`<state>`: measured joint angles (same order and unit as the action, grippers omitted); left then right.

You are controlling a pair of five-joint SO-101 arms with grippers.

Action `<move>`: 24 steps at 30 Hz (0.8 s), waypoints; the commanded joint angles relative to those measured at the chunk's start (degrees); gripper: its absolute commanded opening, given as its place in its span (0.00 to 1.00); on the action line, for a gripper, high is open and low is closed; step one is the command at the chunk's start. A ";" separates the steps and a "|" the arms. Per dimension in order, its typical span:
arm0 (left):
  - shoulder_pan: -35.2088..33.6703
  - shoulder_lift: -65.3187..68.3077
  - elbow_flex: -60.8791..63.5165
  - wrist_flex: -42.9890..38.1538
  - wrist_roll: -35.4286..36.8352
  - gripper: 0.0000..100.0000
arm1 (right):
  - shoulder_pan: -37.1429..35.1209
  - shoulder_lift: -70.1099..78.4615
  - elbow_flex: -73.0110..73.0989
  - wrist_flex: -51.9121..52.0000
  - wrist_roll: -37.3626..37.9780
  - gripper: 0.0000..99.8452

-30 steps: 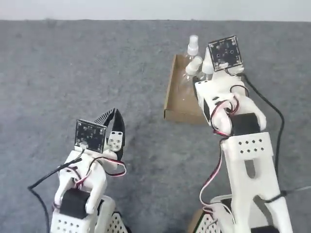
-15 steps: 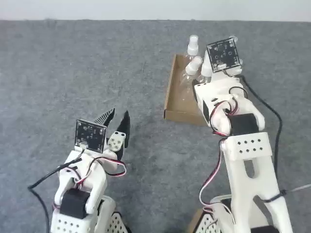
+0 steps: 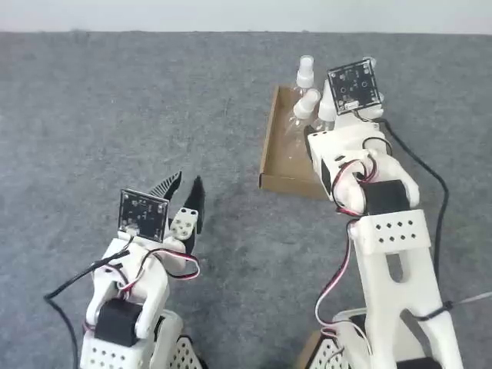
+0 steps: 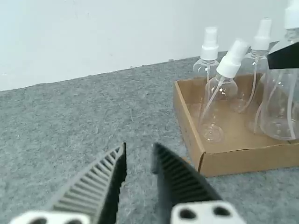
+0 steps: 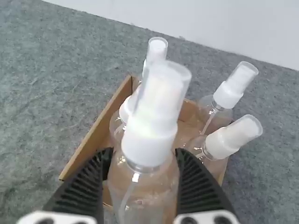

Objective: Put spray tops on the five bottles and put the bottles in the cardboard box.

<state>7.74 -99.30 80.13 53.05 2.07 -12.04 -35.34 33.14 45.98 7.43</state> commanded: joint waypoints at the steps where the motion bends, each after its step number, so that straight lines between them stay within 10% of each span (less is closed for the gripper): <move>1: -0.26 -0.62 -0.40 -1.32 -0.35 0.05 | 0.31 -1.01 -0.62 0.13 0.35 0.01; 24: -0.26 -0.62 1.63 -3.78 -0.44 0.01 | 0.31 -0.22 15.21 -27.12 0.26 0.01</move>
<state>7.65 -99.21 82.07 51.91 2.07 -12.04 -35.25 48.00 21.80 7.43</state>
